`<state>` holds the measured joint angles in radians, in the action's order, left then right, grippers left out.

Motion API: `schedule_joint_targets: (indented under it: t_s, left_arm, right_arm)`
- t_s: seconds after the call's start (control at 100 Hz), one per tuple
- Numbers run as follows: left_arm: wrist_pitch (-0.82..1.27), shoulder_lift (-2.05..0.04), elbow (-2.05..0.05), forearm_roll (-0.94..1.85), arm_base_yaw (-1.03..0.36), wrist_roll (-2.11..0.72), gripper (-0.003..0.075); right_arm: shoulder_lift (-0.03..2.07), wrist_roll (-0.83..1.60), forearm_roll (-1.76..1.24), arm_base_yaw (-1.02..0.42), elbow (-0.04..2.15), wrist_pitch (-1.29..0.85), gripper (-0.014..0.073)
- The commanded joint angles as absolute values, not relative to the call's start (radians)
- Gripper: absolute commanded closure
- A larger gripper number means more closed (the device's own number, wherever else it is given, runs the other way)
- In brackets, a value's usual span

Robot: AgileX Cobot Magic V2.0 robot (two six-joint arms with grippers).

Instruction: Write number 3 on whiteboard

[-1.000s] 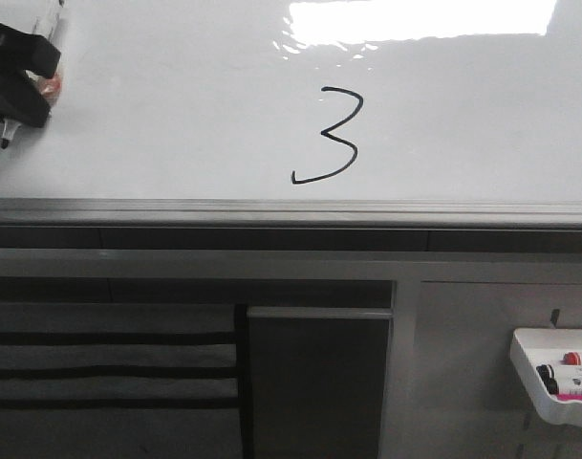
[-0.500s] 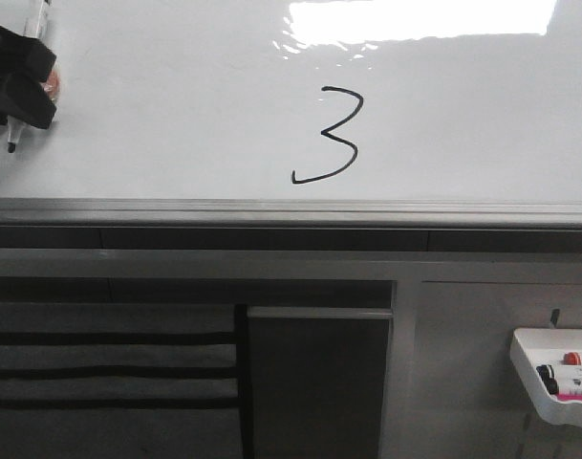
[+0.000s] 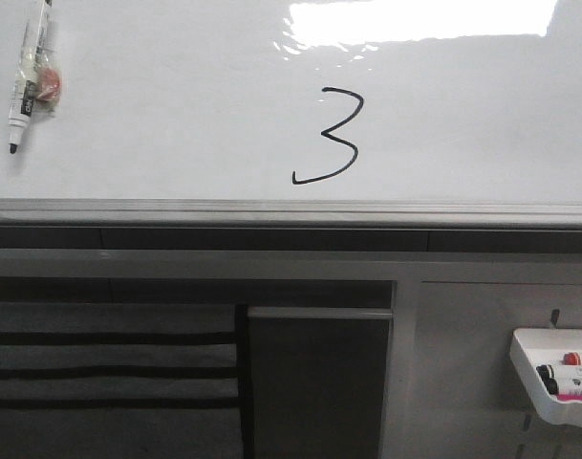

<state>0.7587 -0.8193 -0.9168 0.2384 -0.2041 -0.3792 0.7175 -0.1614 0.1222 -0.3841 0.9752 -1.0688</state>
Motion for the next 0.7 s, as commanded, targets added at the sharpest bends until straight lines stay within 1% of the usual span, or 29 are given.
schedule_joint_targets:
  t_s: [0.0,0.09,0.22,0.29,0.33,0.4,0.49,0.53,0.69]
  left_arm:
    - [0.710,-0.700,-0.899,0.247,-0.201,-0.348,0.0411]
    - [0.640,-0.580,-0.811,0.247,-0.201,-0.347,0.0412]
    - [0.521,-0.455,-0.680,0.247,-0.201,-0.347,0.0444]
    - [0.452,-0.410,-0.619,0.247,-0.201,-0.347,0.0492]
    - [0.413,-0.392,-0.589,0.247,-0.201,-0.347,0.0533]
    - [0.375,-0.377,-0.554,0.247,-0.201,-0.347,0.0612]
    - [0.375,-0.376,-0.535,0.247,-0.201,-0.347,0.0710]
    - [0.375,-0.378,-0.528,0.247,-0.201,-0.347,0.0740]
    - [0.375,-0.378,-0.512,0.247,-0.201,-0.347,0.0741]
  right_arm:
    - [0.648,-0.215,0.165,-0.377,0.979,-0.988,0.0254]
    - [0.569,-0.216,0.165,-0.377,0.923,-0.902,0.0311]
    - [0.464,-0.211,0.204,-0.377,0.806,-0.760,0.0449]
    - [0.423,-0.211,0.218,-0.377,0.751,-0.694,0.0540]
    - [0.404,-0.211,0.219,-0.377,0.729,-0.668,0.0594]
    - [0.396,-0.211,0.219,-0.377,0.698,-0.656,0.0664]
    - [0.396,-0.211,0.219,-0.377,0.673,-0.664,0.0663]
    - [0.396,-0.211,0.219,-0.377,0.666,-0.666,0.0663]
    - [0.396,-0.211,0.219,-0.377,0.652,-0.675,0.0663]
